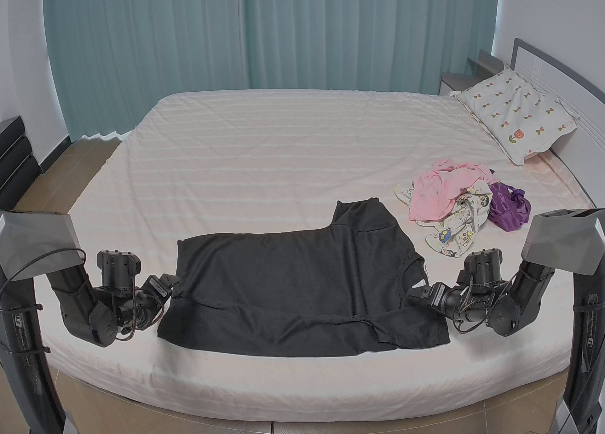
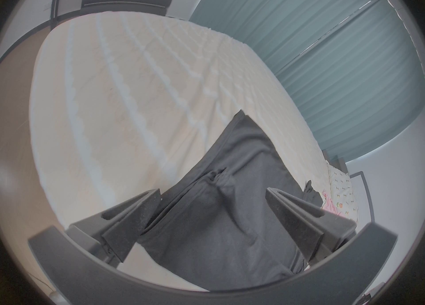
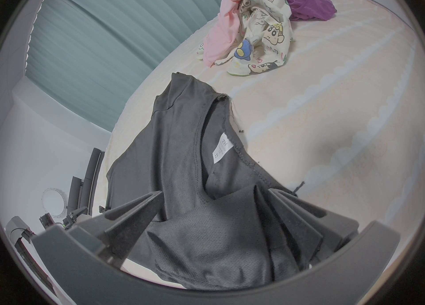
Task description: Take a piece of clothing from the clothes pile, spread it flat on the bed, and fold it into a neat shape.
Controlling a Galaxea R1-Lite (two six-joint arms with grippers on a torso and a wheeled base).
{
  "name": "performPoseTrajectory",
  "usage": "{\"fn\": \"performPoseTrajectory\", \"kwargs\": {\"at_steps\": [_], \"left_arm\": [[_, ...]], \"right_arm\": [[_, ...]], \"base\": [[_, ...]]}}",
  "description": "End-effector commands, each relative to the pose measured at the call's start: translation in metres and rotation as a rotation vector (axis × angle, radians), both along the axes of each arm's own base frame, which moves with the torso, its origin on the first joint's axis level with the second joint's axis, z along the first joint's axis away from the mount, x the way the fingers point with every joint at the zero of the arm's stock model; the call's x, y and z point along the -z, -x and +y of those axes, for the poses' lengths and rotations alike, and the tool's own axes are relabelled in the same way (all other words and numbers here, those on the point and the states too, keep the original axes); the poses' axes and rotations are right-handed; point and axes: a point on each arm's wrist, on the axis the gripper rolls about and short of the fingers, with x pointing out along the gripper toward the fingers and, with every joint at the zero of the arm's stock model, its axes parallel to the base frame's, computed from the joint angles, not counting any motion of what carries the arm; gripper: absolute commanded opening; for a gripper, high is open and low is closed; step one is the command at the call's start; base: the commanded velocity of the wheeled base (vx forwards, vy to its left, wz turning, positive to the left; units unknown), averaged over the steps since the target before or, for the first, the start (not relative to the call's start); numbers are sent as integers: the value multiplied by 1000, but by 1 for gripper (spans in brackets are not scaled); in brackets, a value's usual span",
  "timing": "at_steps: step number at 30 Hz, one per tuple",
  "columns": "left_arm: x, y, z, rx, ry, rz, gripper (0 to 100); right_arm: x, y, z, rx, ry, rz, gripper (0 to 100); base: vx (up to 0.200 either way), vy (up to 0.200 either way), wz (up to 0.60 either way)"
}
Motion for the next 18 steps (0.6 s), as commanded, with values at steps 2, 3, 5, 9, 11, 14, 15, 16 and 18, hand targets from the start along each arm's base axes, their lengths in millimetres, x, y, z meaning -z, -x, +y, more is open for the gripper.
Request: {"fn": "performPoseTrajectory", "kwargs": {"at_steps": [2, 3, 5, 9, 11, 14, 15, 16, 18], "left_arm": [[-9, -25, -1, 56, -37, -32, 100], [-10, -31, -1, 84, -35, -44, 100], [-10, -36, -3, 122, -34, -53, 100], [1, -41, -7, 202, -103, -29, 100], [8, -42, -11, 229, -125, -5, 100], [14, -41, -13, 233, -139, 27, 100], [14, -41, -14, 233, -142, 31, 100], [13, -42, -15, 232, -146, 33, 100], [13, -44, -15, 229, -150, 37, 100]], "right_arm": [[5, 3, -5, 4, -8, 5, 100], [7, 4, -5, 3, -5, 12, 100], [9, 5, -6, 0, -1, 14, 100], [11, 7, -6, -4, -1, -9, 100], [11, 8, -5, -7, -2, -20, 100], [14, 9, -5, -6, 1, -26, 100], [14, 8, -5, -6, 1, -27, 100], [14, 8, -5, -6, 0, -29, 100], [14, 8, -5, -6, 0, -30, 100]], "base": [[0, 0, 0], [0, 0, 0], [0, 0, 0], [0, 0, 0], [0, 0, 0], [0, 0, 0], [0, 0, 0], [0, 0, 0], [0, 0, 0]]}}
